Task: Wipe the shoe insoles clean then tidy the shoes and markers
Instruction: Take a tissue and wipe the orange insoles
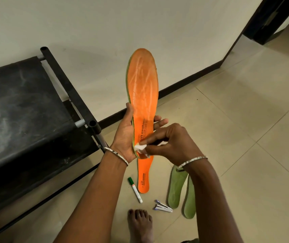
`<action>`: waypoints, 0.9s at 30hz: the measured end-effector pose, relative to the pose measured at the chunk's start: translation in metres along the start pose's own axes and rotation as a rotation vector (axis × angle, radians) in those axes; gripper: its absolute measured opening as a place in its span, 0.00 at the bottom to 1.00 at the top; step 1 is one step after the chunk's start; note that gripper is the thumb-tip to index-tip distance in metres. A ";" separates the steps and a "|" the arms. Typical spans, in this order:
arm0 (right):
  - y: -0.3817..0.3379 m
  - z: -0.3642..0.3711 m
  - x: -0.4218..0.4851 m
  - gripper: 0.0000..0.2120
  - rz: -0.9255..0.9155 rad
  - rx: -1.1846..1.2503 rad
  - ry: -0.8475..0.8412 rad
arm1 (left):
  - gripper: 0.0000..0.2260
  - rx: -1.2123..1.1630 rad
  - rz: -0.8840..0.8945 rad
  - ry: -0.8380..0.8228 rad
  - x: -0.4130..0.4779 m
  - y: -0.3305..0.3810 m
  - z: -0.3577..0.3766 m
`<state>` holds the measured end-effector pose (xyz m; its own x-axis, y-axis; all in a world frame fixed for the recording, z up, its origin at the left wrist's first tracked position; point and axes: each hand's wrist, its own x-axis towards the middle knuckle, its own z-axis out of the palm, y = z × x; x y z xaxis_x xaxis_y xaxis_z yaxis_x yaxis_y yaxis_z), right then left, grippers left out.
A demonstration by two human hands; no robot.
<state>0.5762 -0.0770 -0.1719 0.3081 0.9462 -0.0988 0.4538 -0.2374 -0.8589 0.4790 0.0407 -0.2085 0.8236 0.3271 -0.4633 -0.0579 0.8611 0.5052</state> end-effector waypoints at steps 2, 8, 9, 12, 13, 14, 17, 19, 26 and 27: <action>0.001 0.000 -0.001 0.08 0.006 0.021 -0.061 | 0.41 -0.003 -0.005 -0.003 0.000 0.001 0.000; 0.000 0.021 0.008 0.06 -0.125 0.023 0.393 | 0.35 -0.044 0.033 0.067 -0.002 -0.003 0.005; 0.000 0.022 0.009 0.05 -0.144 0.022 0.430 | 0.34 -0.049 0.038 0.078 -0.002 -0.004 0.006; -0.001 0.016 0.007 0.05 -0.122 0.005 0.294 | 0.34 -0.053 0.042 0.062 -0.003 -0.002 0.006; -0.001 0.010 0.006 0.06 -0.085 0.002 0.180 | 0.35 -0.050 0.039 0.046 -0.004 -0.001 0.006; -0.002 0.006 0.004 0.07 -0.046 -0.004 0.069 | 0.37 -0.044 0.036 0.037 -0.005 0.000 0.005; -0.001 0.001 0.000 0.07 -0.026 -0.026 -0.062 | 0.40 -0.016 0.016 0.043 -0.004 0.000 0.003; -0.002 0.004 0.001 0.06 -0.076 0.004 0.031 | 0.39 -0.012 0.020 0.080 -0.003 0.001 0.003; 0.011 0.010 0.010 0.05 -0.066 0.190 0.582 | 0.29 0.089 0.019 0.072 -0.008 -0.001 0.011; 0.012 0.012 0.010 0.06 -0.073 0.184 0.577 | 0.27 0.091 0.011 0.067 -0.009 -0.001 0.011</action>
<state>0.5747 -0.0681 -0.1893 0.7085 0.6746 0.2073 0.3544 -0.0861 -0.9311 0.4777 0.0325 -0.1963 0.7833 0.3641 -0.5039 -0.0123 0.8194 0.5730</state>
